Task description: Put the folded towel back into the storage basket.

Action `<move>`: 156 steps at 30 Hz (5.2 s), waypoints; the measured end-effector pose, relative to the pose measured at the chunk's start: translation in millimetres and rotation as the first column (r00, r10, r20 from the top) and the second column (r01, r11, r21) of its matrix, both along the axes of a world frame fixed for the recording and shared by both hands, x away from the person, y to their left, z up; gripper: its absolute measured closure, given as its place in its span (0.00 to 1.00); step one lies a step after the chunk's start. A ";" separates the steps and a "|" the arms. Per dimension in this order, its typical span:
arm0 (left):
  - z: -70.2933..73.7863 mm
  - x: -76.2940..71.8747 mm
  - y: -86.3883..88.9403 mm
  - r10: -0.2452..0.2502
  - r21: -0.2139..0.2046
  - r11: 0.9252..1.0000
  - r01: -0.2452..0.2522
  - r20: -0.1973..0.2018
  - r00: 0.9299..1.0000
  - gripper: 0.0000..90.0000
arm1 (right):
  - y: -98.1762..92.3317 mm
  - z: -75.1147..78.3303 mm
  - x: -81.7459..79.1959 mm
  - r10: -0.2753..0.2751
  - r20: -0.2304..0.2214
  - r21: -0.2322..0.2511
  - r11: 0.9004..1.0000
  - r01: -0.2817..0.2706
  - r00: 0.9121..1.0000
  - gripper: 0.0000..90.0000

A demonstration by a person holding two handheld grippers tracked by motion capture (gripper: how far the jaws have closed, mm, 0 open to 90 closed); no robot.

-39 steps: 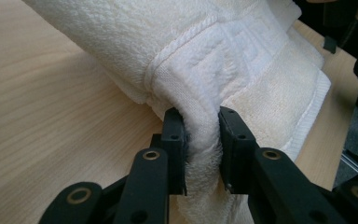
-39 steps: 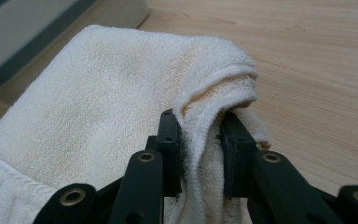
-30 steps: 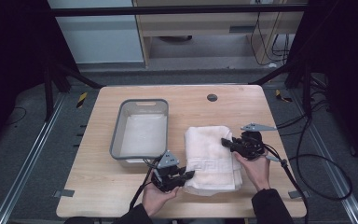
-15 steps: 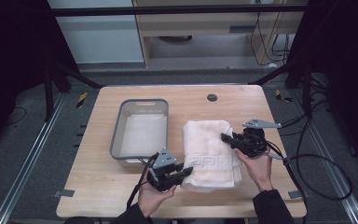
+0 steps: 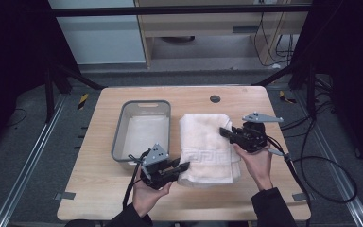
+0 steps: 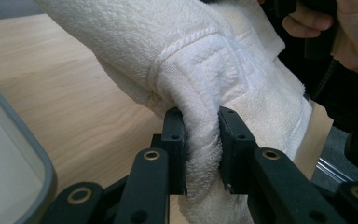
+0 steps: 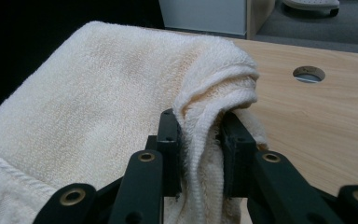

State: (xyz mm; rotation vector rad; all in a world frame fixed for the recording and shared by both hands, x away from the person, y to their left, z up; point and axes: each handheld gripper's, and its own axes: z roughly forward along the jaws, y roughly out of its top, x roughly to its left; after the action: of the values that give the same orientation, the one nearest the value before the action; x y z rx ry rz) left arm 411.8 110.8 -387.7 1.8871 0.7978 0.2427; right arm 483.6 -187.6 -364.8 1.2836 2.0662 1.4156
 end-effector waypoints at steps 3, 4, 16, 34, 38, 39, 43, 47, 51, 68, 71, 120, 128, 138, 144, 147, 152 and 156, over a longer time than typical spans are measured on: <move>4.9 1.0 4.8 0.012 -0.014 1.000 -0.011 0.011 1.000 0.82 | 4.8 4.0 3.2 0.000 0.008 0.005 1.000 0.000 1.000 0.81; 6.2 1.6 6.4 0.016 -0.020 1.000 -0.016 0.012 1.000 0.82 | 7.5 7.3 4.2 -0.003 0.014 0.008 1.000 0.003 1.000 0.81; 17.1 7.4 22.5 0.050 -0.070 0.996 -0.047 0.033 0.998 0.82 | 21.8 27.3 7.5 -0.014 0.052 -0.008 1.000 0.014 0.999 0.81; 31.8 12.7 43.3 0.094 -0.125 0.989 -0.085 0.067 0.993 0.82 | 43.1 50.2 12.9 -0.018 0.094 -0.015 1.000 0.020 0.995 0.81; 36.2 12.7 48.9 0.106 -0.138 0.986 -0.095 0.078 0.991 0.82 | 48.4 54.9 14.4 -0.017 0.102 -0.014 1.000 0.018 0.995 0.81; 37.0 12.7 50.1 0.110 -0.144 0.985 -0.097 0.079 0.991 0.83 | 51.0 57.1 15.2 -0.017 0.106 -0.009 1.000 0.018 0.994 0.81; 41.0 13.2 56.7 0.121 -0.158 0.982 -0.107 0.083 0.989 0.83 | 55.4 59.6 16.6 -0.014 0.109 -0.005 1.000 0.014 0.994 0.81; 44.0 14.7 63.7 0.136 -0.171 0.978 -0.121 0.081 0.987 0.83 | 61.9 62.9 19.4 -0.010 0.114 -0.001 1.000 0.010 0.993 0.81; 46.3 15.5 69.4 0.151 -0.174 0.975 -0.135 0.085 0.985 0.83 | 70.7 68.4 22.2 -0.006 0.119 -0.007 1.000 0.007 0.993 0.81; 58.0 15.2 99.2 0.218 -0.208 0.959 -0.194 0.099 0.971 0.83 | 103.7 85.0 31.9 0.016 0.135 -0.015 1.000 -0.014 0.991 0.81; 59.3 15.5 105.0 0.232 -0.213 0.955 -0.207 0.097 0.968 0.83 | 110.9 86.9 34.7 0.022 0.138 -0.016 1.000 -0.020 0.990 0.81; 30.8 37.5 164.5 0.382 -0.115 0.920 -0.374 0.053 0.923 0.82 | 197.0 43.5 84.0 0.059 0.083 -0.026 0.998 -0.057 0.995 0.81; 19.9 45.3 166.1 0.396 -0.088 0.916 -0.392 0.043 0.917 0.83 | 203.4 28.4 93.0 0.053 0.065 -0.032 0.998 -0.051 0.997 0.81; 3.4 56.4 167.7 0.404 -0.051 0.914 -0.403 0.016 0.914 0.83 | 208.5 7.7 104.1 0.043 0.026 -0.044 0.998 -0.042 0.999 0.81; -6.7 62.0 169.2 0.406 -0.022 0.913 -0.406 -0.007 0.914 0.83 | 212.4 -5.0 109.0 0.037 0.000 -0.058 0.998 -0.037 0.999 0.81; -11.5 64.2 170.3 0.408 -0.008 0.913 -0.409 -0.017 0.913 0.83 | 214.2 -12.1 110.9 0.034 -0.015 -0.058 0.998 -0.035 0.999 0.81; -19.2 68.3 171.2 0.412 0.020 0.911 -0.411 -0.038 0.911 0.83 | 216.2 -23.5 114.0 0.031 -0.037 -0.062 0.998 -0.033 0.999 0.81; -26.6 71.7 170.7 0.418 0.045 0.908 -0.416 -0.051 0.907 0.83 | 217.5 -32.8 115.5 0.026 -0.051 -0.069 0.997 -0.030 0.998 0.81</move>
State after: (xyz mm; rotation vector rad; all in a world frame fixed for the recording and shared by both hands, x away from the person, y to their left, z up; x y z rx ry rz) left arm 483.5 281.5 -414.3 1.7427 1.2454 0.4696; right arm 599.1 30.0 -397.6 1.2786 2.1546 1.3232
